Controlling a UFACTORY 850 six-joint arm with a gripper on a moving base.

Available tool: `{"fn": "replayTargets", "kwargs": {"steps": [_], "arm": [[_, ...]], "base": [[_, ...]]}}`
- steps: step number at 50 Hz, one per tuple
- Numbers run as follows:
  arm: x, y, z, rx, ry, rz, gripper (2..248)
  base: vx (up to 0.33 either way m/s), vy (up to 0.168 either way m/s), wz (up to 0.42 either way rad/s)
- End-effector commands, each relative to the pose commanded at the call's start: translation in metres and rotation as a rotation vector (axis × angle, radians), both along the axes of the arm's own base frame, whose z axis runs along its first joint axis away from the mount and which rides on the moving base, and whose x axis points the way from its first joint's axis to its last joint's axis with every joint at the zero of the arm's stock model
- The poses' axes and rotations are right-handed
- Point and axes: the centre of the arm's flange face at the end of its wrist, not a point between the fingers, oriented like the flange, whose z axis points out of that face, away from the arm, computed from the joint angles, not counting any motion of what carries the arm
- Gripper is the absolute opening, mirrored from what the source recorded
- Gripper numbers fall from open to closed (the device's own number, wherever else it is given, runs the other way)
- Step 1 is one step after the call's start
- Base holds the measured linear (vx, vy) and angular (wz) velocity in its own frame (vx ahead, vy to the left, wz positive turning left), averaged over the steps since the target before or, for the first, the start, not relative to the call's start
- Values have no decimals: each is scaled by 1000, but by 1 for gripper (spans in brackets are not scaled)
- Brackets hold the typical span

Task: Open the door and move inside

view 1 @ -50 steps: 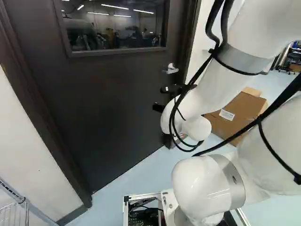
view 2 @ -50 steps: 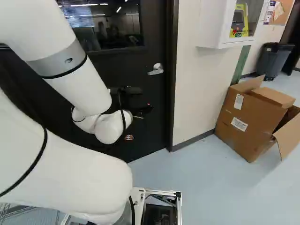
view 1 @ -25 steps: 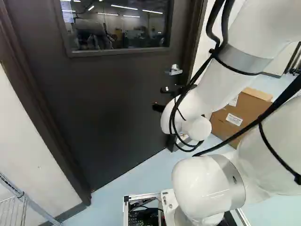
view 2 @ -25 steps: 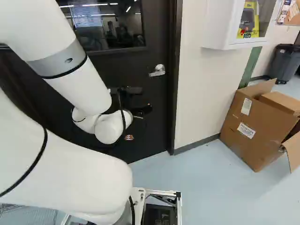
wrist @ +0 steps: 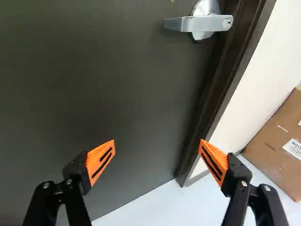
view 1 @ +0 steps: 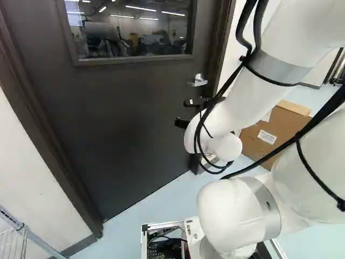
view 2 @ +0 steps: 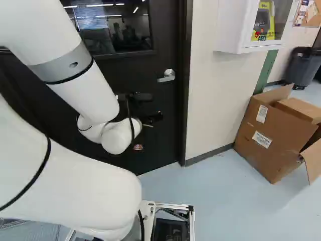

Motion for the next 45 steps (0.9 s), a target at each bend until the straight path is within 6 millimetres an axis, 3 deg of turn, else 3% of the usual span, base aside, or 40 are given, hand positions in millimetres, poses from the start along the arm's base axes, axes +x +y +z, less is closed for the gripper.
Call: {"fn": "replayTargets", "kwargs": {"steps": [45], "arm": [[22,0,3,0,9,0,247]], "base": [[0,0,0]]}}
